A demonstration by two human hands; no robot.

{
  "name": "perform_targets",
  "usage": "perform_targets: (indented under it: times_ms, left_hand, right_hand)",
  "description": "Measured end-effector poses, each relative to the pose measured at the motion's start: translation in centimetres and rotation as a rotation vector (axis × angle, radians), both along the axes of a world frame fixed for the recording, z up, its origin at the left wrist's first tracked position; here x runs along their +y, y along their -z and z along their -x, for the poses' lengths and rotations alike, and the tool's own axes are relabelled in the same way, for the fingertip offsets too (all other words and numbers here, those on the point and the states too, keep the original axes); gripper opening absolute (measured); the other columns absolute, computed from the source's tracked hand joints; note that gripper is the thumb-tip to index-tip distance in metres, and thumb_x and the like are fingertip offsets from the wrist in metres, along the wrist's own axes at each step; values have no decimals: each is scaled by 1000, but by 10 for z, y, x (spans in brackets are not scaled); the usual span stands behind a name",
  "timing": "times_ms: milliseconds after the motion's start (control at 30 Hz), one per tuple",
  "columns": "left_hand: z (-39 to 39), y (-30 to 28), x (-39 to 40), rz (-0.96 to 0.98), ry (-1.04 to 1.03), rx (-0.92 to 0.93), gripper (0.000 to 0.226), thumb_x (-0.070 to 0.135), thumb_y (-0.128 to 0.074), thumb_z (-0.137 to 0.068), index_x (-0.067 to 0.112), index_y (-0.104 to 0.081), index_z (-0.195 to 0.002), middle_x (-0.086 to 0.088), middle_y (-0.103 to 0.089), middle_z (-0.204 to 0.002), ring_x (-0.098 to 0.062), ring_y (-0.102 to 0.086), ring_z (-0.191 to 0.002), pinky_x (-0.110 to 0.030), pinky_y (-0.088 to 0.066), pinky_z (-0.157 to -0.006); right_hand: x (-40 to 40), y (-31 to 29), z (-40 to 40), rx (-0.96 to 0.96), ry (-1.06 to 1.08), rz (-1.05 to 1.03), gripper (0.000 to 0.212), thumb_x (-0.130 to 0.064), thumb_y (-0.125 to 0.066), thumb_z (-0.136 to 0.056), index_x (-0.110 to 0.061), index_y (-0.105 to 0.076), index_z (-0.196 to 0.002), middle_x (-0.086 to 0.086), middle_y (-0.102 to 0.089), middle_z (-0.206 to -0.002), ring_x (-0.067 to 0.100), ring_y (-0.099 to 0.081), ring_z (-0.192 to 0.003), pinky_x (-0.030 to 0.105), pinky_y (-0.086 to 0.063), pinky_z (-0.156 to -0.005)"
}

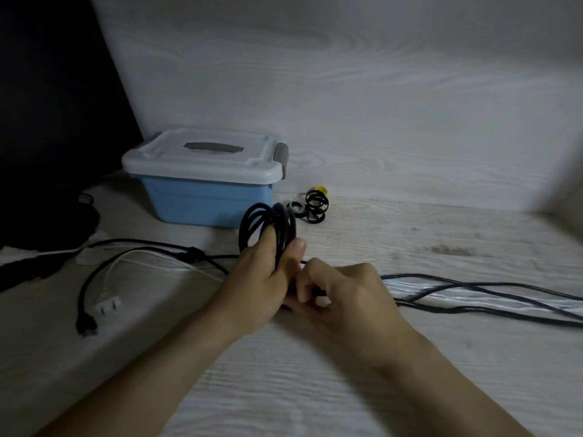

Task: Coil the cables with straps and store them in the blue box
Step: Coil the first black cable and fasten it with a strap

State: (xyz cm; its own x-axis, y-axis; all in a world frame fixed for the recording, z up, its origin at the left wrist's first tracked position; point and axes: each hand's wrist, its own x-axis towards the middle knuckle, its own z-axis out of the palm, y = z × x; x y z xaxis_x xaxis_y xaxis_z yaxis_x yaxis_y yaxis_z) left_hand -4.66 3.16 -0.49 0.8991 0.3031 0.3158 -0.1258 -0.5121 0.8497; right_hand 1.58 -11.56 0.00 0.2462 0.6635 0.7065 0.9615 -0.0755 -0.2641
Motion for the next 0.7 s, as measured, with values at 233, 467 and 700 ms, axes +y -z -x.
perform_targets:
  times_ms: [233, 467, 700]
  left_hand:
    - [8, -12, -3, -69, 280, 225, 31, 37, -52, -99, 11, -59, -84, 2, -59, -66, -12, -55, -61, -39, -45, -61]
    - [8, -23, 15, 312, 168, 156, 32, 25, -51, -100, 9, -49, -72, 5, -35, -49, -4, -30, -35, -18, -25, -37]
    - [-4, -22, 43, 670, -246, -148, 34, 29, -49, -101, 11, -47, -72, -2, -33, -51, -11, -26, -36, -18, -24, -36]
  right_hand:
    - [-7, -12, -11, 103, -45, 39, 58, -37, -91, -64, -27, -34, -72, -16, -38, -64, 5, -34, -52, 10, -27, -50]
    - [-36, -31, -38, 199, 185, 295, 51, -65, -82, -49, -25, -52, -58, -15, -43, -45, 4, -46, -48, 14, -29, -47]
    - [-54, -25, -67, 296, 396, 194, 50, -76, -66, -50, -29, -52, -58, -11, -48, -47, 6, -45, -48, 28, -33, -51]
